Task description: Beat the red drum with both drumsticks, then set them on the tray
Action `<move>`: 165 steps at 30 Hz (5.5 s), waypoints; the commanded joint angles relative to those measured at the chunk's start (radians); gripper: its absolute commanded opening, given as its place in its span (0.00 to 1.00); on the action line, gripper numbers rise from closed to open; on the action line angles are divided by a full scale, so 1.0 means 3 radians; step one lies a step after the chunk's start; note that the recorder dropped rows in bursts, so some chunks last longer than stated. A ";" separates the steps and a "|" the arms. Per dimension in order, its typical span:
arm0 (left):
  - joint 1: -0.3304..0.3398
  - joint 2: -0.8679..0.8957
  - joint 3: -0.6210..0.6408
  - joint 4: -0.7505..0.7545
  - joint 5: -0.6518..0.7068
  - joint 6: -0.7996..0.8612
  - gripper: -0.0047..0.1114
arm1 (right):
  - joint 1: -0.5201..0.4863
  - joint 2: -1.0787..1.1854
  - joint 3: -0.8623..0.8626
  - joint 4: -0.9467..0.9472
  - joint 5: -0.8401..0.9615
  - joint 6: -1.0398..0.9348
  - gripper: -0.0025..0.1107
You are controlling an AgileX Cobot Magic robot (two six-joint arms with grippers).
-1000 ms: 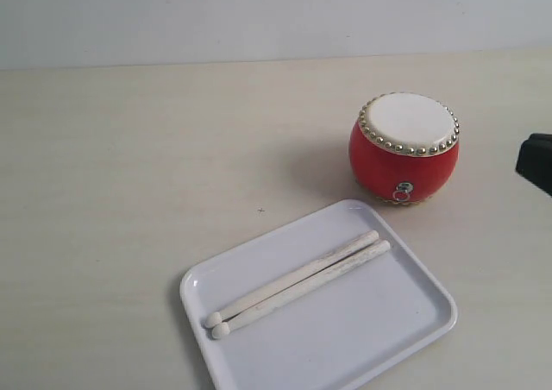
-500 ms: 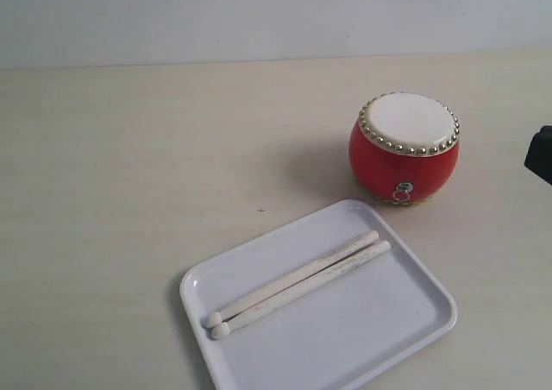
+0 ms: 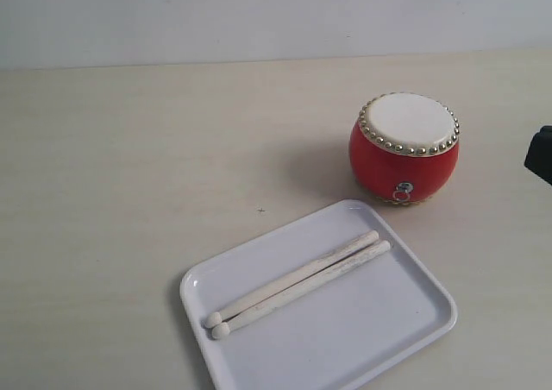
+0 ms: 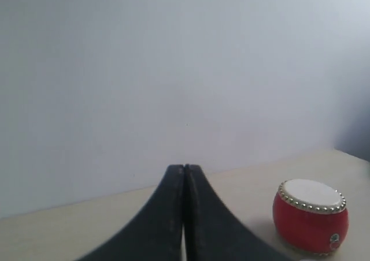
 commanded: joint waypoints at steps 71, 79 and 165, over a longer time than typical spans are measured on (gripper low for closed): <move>0.0292 -0.0187 0.0936 0.2467 -0.0655 -0.2943 0.04 | 0.0006 -0.0030 0.0018 0.0057 -0.0037 0.0003 0.02; 0.0292 -0.0187 0.0936 0.2467 -0.0655 -0.2943 0.04 | 0.0006 -0.0030 0.0018 0.0057 -0.0031 0.0003 0.02; 0.0292 -0.0187 0.0936 0.2467 -0.0655 -0.2943 0.04 | -0.3675 -0.1156 0.1073 0.3270 -0.0764 -0.2957 0.02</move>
